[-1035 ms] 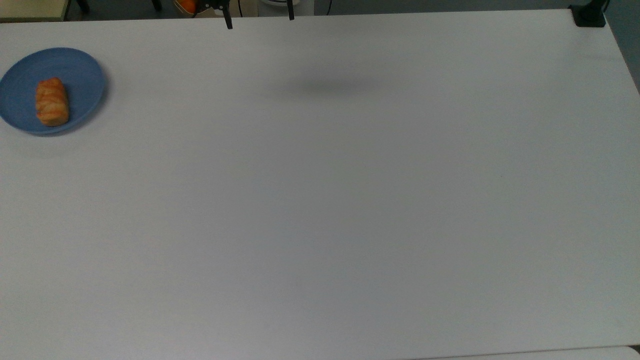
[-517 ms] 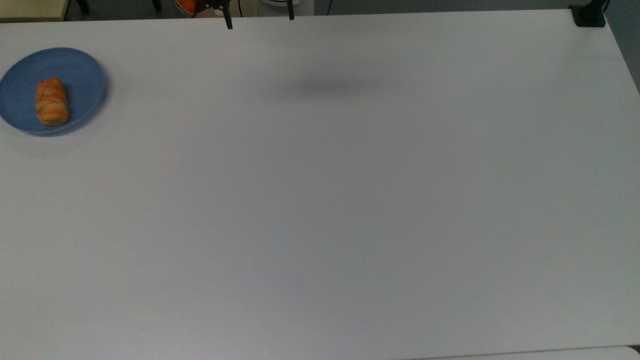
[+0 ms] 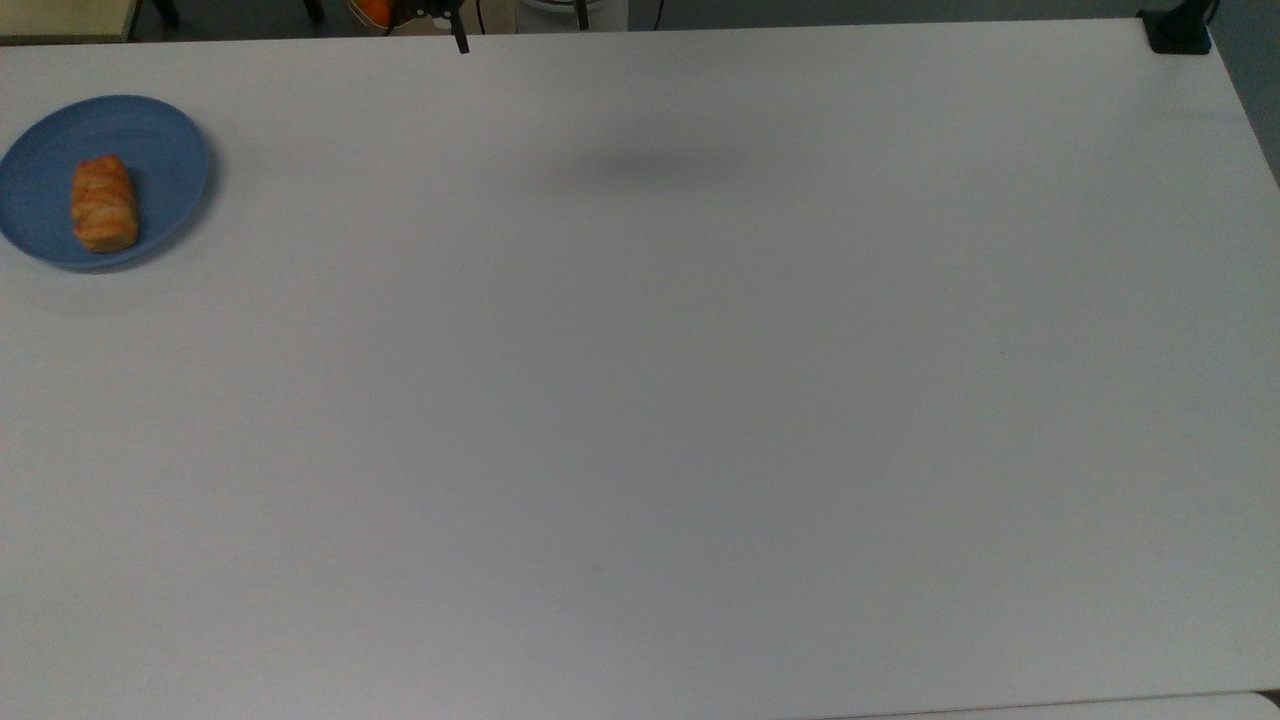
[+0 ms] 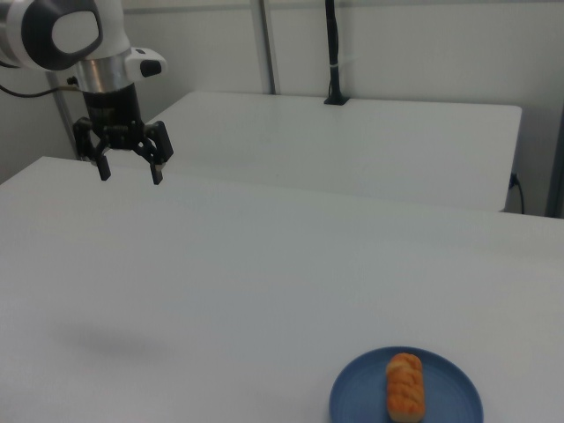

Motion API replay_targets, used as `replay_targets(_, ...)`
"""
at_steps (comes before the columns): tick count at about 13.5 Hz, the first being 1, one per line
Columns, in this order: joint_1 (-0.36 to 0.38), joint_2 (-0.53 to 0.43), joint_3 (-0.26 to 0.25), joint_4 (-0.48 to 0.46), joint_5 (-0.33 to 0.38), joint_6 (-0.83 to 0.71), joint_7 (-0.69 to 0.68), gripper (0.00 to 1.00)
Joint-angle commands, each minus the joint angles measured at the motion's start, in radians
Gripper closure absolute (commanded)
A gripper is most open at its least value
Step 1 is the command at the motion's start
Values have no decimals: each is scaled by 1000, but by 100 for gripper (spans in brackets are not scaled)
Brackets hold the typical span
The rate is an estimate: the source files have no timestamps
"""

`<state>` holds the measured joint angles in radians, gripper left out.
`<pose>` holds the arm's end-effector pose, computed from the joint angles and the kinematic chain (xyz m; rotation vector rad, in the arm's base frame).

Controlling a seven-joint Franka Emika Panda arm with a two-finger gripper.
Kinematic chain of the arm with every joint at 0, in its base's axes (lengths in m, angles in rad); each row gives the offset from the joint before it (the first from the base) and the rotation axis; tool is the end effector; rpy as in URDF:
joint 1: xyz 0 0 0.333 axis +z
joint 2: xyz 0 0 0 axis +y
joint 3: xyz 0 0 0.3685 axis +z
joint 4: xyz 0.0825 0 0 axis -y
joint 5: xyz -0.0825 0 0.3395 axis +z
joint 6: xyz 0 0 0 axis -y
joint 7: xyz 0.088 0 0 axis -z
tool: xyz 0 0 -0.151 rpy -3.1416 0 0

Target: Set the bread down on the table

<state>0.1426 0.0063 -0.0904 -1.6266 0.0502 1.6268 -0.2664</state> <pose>0.5148 0.0344 0.6109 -3.0533 -0.4859 0.0011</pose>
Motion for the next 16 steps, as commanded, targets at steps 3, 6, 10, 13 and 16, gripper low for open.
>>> replay_targets(3, -61, -28, -6, -12, -12, -114, -336, 0)
replay_targets(6, -101, -25, -12, -9, -42, -120, -437, 0)
replay_targets(10, -129, -11, -72, -3, -110, -105, -502, 0)
replay_targets(13, -153, 24, -169, -1, -115, -35, -579, 0)
replay_targets(16, -184, 64, -258, -7, -101, 109, -620, 0)
